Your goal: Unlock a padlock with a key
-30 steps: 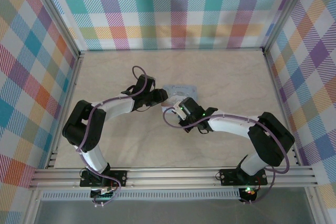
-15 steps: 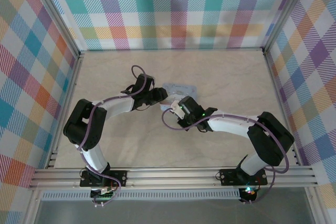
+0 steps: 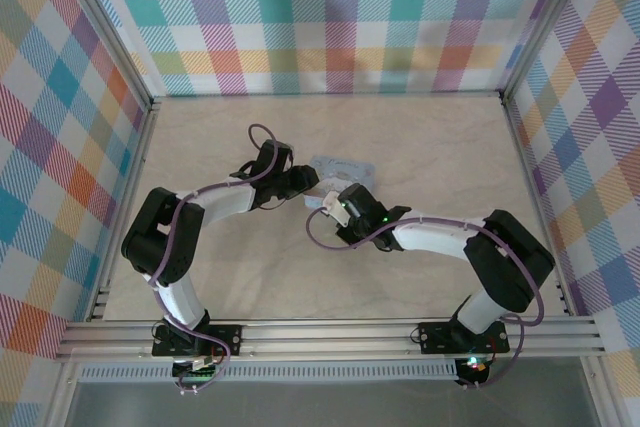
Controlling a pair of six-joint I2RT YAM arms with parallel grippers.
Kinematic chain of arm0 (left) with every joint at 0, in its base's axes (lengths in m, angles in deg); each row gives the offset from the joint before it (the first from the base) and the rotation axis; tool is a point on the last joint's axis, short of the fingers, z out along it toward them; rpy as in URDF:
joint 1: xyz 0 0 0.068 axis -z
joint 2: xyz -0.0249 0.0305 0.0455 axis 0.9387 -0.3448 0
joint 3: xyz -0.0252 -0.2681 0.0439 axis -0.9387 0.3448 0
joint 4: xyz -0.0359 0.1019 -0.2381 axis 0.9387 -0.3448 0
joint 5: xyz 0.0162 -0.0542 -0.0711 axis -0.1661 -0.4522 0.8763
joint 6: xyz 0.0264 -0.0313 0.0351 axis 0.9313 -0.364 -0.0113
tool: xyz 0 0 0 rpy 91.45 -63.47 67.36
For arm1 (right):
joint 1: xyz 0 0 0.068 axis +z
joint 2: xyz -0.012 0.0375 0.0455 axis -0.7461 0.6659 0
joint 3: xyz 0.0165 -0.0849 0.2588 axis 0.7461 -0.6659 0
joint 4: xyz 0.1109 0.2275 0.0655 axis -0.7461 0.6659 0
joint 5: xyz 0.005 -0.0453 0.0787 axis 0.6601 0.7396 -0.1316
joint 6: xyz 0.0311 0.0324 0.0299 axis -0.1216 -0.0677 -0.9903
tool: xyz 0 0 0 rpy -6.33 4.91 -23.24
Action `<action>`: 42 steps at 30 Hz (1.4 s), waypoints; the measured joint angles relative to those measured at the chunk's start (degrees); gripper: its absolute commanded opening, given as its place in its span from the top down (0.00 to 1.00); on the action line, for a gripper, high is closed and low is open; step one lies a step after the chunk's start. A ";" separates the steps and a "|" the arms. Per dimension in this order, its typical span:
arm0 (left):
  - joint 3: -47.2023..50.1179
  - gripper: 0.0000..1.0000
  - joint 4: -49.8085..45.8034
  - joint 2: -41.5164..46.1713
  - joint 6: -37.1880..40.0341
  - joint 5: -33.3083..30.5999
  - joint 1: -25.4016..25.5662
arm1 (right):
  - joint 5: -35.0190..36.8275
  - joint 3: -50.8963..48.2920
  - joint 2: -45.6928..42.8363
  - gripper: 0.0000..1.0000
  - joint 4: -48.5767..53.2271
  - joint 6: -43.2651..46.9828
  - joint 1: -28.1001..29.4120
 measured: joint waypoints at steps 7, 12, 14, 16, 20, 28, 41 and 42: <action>0.00 0.57 0.02 0.00 -0.02 -0.02 -0.02 | 0.26 -1.22 0.00 1.00 -2.86 1.14 0.00; 0.00 0.57 0.09 -0.02 -0.02 0.00 -0.13 | 0.63 -1.49 0.00 1.00 -4.04 2.49 0.00; 0.00 0.57 0.09 -0.07 -0.07 0.22 -0.15 | 0.83 -1.49 0.00 1.00 -4.96 2.91 0.00; 0.00 0.57 0.07 -0.17 -0.26 1.31 0.00 | 0.87 -1.46 0.00 1.00 -7.39 3.72 0.02; 0.00 0.57 0.04 -0.31 -0.26 2.67 0.22 | 1.11 -1.33 0.02 1.00 -10.16 4.46 0.15; 0.00 0.57 -0.07 -0.31 -0.24 2.75 0.22 | 1.53 -1.33 -0.02 1.00 -10.43 4.57 1.05; 0.09 0.56 -0.59 0.17 -0.22 2.19 0.15 | 2.58 -1.81 -3.45 1.00 -10.23 4.07 1.79; 0.15 0.56 -0.87 0.48 -0.20 2.05 0.15 | 2.58 -2.12 -4.26 1.00 -10.14 3.91 1.90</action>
